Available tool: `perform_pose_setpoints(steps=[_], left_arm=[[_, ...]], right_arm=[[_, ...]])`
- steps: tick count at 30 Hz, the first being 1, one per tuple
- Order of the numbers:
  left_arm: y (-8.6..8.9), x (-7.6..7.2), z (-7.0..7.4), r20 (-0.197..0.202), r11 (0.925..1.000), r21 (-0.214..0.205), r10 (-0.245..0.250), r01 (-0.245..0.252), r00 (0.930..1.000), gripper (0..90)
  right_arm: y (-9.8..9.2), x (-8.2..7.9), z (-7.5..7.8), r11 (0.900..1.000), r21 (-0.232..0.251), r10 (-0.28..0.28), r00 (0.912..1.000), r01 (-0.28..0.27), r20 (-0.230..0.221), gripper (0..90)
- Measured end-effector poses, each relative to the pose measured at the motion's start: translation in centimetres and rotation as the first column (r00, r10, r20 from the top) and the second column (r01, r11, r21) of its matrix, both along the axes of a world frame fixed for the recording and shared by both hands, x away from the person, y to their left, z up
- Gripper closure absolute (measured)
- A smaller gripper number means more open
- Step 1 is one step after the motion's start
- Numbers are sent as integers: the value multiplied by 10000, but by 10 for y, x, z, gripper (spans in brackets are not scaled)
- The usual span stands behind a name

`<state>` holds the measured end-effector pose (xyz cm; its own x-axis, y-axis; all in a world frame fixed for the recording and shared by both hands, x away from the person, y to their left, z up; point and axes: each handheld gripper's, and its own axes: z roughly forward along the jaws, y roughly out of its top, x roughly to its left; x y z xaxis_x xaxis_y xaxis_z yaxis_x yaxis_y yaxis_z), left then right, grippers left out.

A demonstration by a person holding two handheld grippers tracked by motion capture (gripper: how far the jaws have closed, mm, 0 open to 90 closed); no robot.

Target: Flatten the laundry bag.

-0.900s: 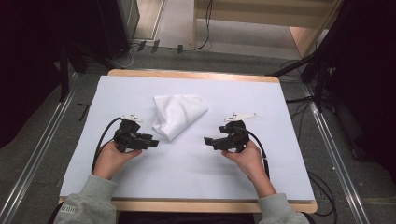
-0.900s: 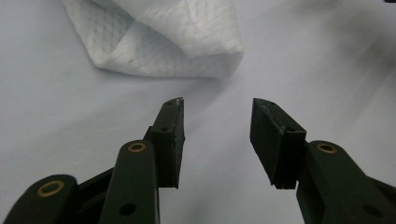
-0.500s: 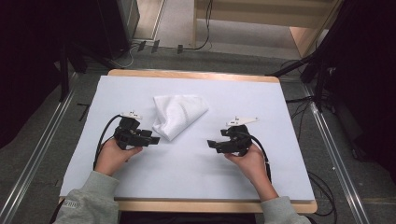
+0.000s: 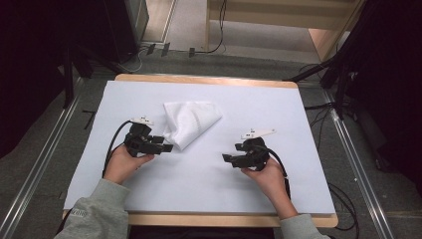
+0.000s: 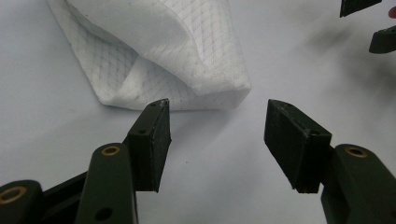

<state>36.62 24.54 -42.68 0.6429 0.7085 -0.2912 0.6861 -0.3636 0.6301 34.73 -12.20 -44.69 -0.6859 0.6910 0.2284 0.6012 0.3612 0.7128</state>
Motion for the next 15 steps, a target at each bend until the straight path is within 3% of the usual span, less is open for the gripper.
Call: perform_pose_setpoints(steps=[15], left_arm=[[2,-1,1,-64,10000,-21,-67,67,10000,420]], right_arm=[[3,-1,3,10000,-3,83,10000,-83,-44,378]])
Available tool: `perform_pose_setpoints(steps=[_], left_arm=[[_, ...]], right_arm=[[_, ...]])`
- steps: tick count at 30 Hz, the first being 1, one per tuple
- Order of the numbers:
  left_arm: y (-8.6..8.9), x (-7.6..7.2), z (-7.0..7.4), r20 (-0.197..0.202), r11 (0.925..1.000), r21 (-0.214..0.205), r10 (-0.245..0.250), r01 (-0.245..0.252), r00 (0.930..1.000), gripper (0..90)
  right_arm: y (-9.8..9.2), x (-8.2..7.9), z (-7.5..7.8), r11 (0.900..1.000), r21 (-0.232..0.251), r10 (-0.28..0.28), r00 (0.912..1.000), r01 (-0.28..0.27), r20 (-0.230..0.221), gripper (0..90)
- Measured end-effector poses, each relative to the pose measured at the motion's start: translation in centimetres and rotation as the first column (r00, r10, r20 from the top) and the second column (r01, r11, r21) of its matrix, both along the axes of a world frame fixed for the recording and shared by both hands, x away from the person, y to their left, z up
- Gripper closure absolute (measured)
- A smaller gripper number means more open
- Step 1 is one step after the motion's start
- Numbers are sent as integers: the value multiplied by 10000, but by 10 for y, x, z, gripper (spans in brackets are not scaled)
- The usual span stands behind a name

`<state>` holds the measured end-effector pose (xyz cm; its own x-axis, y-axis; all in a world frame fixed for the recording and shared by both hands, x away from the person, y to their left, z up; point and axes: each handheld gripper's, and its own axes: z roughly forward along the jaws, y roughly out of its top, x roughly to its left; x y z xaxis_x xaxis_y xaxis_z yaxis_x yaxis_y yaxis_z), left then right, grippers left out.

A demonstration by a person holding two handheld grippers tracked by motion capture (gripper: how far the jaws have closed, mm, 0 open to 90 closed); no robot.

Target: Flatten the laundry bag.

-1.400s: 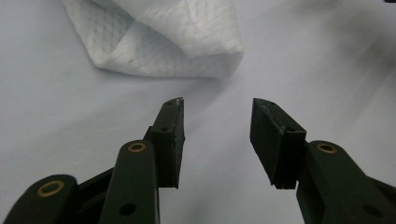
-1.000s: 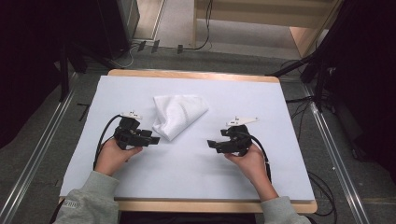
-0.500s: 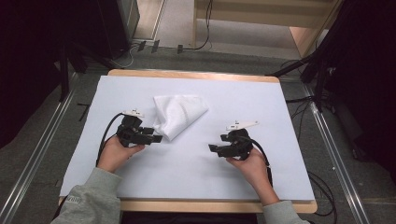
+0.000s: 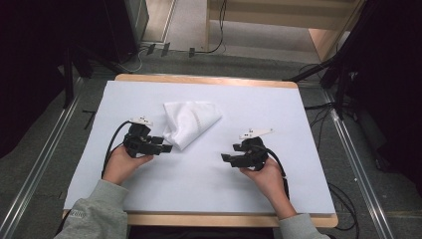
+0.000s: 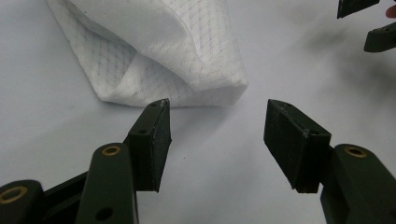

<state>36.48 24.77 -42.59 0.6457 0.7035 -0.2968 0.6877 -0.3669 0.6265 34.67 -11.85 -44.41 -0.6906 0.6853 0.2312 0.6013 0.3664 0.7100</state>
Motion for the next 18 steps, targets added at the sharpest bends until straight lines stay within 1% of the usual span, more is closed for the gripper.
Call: perform_pose_setpoints(steps=[2,4,9,13,14,18], left_arm=[[0,0,0,-29,10000,-22,9,-9,10000,420],[0,0,0,-64,10000,-10,-15,15,10000,424],[2,0,1,-135,10000,-51,40,-41,9999,428],[4,-2,1,-159,9999,-91,122,-123,9998,429],[5,-4,2,-149,9999,-80,146,-147,9998,429],[9,-7,2,-115,9996,-96,269,-270,9996,429]], right_arm=[[0,0,1,10000,25,-14,10000,14,-14,382],[0,0,2,9999,92,-65,9999,66,-159,396],[1,-1,4,9999,100,-78,9997,81,-232,401],[3,-1,7,9999,147,8,9999,-6,-150,406],[7,-2,10,9999,122,69,10000,-68,-49,409],[14,1,12,9998,34,203,9998,-203,-19,426]])
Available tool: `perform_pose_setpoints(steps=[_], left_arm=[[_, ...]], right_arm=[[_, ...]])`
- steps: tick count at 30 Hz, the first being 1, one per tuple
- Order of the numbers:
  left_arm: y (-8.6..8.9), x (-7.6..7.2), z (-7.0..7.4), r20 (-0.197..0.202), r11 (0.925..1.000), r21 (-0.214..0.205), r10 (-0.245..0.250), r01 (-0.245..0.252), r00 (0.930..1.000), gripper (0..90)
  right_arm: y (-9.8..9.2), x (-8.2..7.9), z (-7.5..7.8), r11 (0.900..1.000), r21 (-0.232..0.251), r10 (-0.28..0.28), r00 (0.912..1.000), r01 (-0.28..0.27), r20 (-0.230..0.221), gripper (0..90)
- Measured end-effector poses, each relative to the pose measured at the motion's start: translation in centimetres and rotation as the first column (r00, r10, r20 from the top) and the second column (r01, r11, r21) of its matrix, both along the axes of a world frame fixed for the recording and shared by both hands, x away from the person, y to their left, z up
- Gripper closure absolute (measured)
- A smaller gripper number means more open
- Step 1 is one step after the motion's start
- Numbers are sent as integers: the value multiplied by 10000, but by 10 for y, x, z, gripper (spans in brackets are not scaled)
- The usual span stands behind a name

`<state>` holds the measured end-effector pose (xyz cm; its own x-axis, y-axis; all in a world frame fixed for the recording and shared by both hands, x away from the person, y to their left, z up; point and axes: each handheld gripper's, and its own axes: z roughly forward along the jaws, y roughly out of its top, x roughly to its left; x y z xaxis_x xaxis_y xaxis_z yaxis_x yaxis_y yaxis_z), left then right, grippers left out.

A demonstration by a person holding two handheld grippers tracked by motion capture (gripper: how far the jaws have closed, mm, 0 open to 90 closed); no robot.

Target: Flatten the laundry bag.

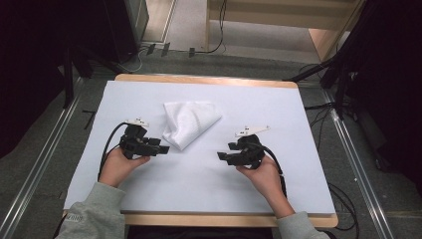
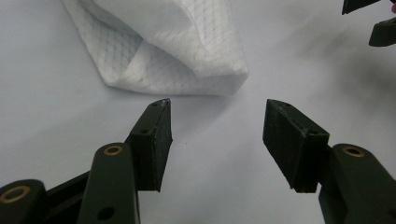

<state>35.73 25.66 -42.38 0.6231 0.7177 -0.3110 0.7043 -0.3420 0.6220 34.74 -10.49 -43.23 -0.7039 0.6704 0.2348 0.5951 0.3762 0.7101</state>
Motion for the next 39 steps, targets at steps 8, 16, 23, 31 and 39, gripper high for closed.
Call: perform_pose_setpoints(steps=[8,16,23,31,39], left_arm=[[10,-9,1,37,9994,-120,318,-318,9995,430],[15,-12,2,103,9989,-194,427,-425,9990,429],[18,-11,0,-13,9996,-83,288,-288,9996,420],[24,-10,2,24,9990,-216,384,-383,9993,421],[26,-9,2,50,9990,-186,404,-403,9992,421]], right_arm=[[17,8,11,9998,37,193,9996,-194,203,484],[40,24,24,9989,-93,456,9984,-454,319,519],[60,41,30,9978,-238,632,9975,-625,318,526],[87,63,37,9961,-370,807,9962,-795,337,550],[114,81,35,9947,-451,938,9952,-925,282,547]])
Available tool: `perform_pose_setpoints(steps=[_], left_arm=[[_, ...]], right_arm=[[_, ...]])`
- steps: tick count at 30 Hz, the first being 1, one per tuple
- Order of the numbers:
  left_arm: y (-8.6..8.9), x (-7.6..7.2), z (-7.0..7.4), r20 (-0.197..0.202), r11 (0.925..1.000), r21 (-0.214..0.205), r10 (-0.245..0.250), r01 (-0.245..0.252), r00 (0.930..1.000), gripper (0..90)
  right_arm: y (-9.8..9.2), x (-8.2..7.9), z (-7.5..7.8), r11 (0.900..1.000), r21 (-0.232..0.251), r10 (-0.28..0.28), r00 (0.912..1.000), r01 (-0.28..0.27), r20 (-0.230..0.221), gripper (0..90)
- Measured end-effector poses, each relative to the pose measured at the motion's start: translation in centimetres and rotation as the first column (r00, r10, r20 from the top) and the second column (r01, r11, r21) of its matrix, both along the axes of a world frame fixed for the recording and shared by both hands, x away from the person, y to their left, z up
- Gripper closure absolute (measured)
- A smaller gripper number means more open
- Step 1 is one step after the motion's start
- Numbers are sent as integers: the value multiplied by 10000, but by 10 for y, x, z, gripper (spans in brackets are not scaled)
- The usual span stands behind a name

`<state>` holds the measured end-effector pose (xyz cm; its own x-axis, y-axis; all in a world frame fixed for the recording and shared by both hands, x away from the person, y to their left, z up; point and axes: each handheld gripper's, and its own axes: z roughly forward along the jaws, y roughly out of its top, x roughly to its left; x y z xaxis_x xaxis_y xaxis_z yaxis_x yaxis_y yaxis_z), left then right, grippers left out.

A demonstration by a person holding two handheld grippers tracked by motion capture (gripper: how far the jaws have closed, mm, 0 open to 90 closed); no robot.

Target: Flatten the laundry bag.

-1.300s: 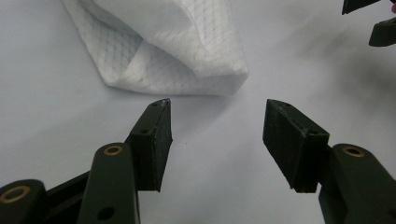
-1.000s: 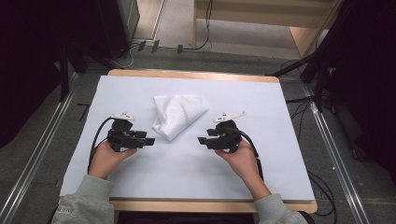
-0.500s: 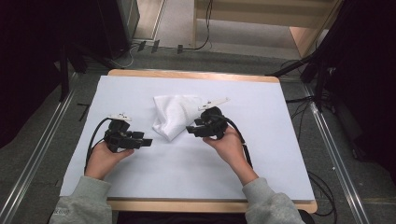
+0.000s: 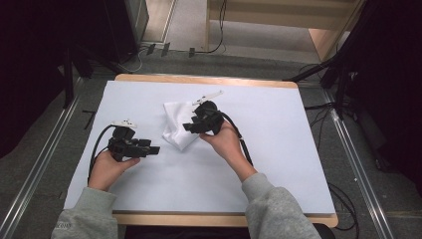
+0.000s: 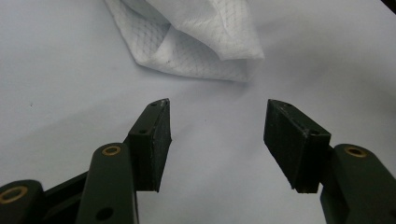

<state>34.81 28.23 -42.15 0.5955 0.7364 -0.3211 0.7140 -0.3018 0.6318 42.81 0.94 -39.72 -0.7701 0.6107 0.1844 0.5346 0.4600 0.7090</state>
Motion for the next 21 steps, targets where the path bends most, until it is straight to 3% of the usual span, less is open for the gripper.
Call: perform_pose_setpoints(steps=[3,9,19,21], left_arm=[[0,0,0,-6,10000,-34,3,-3,10000,422],[2,1,0,16,9999,-123,41,-41,10000,422],[2,2,0,-24,9998,-175,41,-42,10000,424],[2,2,0,-30,9998,-177,36,-37,10000,425]], right_arm=[[17,6,-1,9997,-234,118,9999,-117,62,542],[36,17,-6,9996,-258,107,9999,-108,-21,524],[68,37,-25,9983,-491,-319,9995,316,-59,457],[77,42,-32,9943,-943,-513,9986,498,-128,610]])
